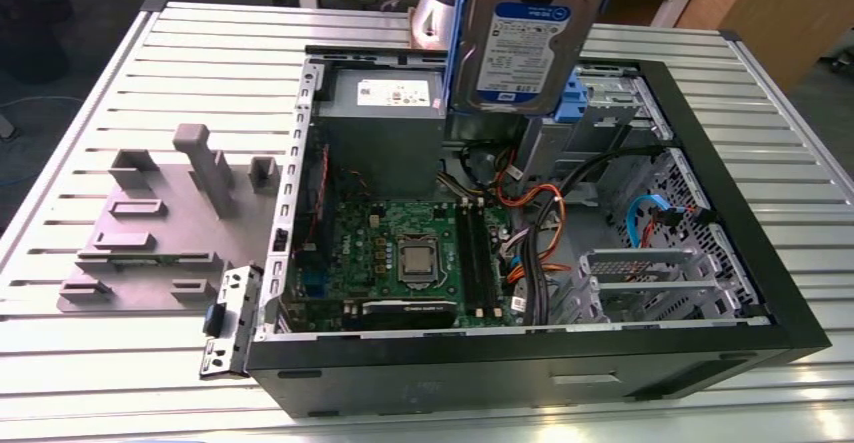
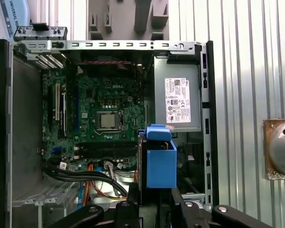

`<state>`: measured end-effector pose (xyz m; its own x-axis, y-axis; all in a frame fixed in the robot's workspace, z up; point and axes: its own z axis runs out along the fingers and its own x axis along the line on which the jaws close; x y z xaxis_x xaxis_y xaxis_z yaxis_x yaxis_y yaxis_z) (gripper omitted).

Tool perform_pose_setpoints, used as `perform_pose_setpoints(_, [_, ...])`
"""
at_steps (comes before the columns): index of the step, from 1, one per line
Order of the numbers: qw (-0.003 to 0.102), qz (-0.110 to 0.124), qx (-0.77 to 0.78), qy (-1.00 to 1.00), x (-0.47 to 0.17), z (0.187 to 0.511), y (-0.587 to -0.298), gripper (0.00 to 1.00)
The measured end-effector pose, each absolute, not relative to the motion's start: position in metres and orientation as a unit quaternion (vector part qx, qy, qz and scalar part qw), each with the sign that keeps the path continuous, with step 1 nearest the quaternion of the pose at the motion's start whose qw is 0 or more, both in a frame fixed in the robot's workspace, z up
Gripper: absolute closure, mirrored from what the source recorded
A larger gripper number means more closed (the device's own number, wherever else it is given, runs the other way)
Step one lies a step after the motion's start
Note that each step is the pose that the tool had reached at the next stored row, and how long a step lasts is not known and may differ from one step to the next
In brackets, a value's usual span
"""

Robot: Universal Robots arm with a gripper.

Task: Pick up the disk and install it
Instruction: 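Pick up the disk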

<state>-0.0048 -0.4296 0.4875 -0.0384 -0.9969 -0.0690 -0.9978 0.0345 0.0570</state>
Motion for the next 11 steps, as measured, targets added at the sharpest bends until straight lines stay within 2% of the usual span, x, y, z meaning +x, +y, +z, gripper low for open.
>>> perform_pose_setpoints(11, [0.005,0.044,-0.693,0.719,-0.004,0.487,-0.443,0.65])
